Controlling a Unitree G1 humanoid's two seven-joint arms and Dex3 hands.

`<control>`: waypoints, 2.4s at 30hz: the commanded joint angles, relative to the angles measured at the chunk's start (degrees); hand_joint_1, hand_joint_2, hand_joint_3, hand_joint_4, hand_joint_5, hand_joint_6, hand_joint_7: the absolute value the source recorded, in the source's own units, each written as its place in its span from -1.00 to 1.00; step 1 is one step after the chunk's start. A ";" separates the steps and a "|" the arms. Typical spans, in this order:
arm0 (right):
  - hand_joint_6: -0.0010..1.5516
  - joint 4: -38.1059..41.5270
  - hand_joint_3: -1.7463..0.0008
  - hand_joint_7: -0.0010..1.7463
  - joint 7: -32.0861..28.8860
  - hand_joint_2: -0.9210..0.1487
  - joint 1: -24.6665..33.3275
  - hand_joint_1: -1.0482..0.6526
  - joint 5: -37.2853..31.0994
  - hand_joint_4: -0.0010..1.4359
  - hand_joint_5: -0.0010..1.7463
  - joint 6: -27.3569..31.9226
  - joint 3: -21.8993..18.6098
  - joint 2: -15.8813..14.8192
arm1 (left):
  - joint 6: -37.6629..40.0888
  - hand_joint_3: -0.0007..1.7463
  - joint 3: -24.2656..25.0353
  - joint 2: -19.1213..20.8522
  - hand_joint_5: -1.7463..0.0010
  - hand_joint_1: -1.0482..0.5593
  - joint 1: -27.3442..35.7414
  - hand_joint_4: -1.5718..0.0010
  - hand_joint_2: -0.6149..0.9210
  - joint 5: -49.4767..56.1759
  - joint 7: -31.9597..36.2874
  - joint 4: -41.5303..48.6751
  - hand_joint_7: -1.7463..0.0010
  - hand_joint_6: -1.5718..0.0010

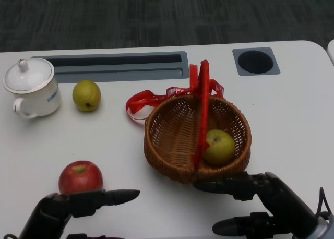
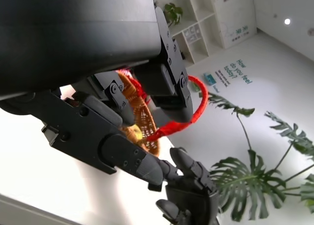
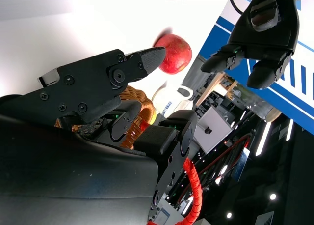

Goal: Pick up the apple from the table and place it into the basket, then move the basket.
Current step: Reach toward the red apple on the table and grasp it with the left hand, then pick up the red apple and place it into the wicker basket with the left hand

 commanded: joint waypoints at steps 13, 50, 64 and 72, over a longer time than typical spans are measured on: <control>-0.08 -0.38 1.00 -1.00 0.13 -0.77 -0.40 -0.06 1.43 0.10 -1.00 -0.05 -0.01 -0.45 | 1.01 -0.99 13.70 7.11 1.00 -0.78 -9.09 0.73 0.79 37.93 26.04 6.64 1.00 0.75; -0.09 -4.35 0.99 -1.00 0.77 -0.80 2.56 -0.07 2.45 0.10 -1.00 0.94 0.36 -1.26 | 9.50 -0.98 -11.66 8.27 0.89 0.31 -27.95 -0.44 0.85 38.22 56.88 51.07 0.91 -0.31; -0.08 -3.97 0.99 -1.00 1.74 -0.88 2.12 -0.10 3.06 0.10 -1.00 1.16 0.97 -1.26 | 2.44 -1.00 -10.94 8.89 0.95 0.33 -26.13 -0.51 0.86 37.24 62.35 45.38 0.97 -0.39; -0.07 -3.86 0.99 -0.99 1.53 -0.92 2.44 -0.12 2.82 0.11 -1.00 0.84 0.84 -1.17 | 0.46 -1.00 -9.88 10.01 0.96 0.33 -26.36 -0.53 0.84 39.78 68.51 41.14 0.98 -0.39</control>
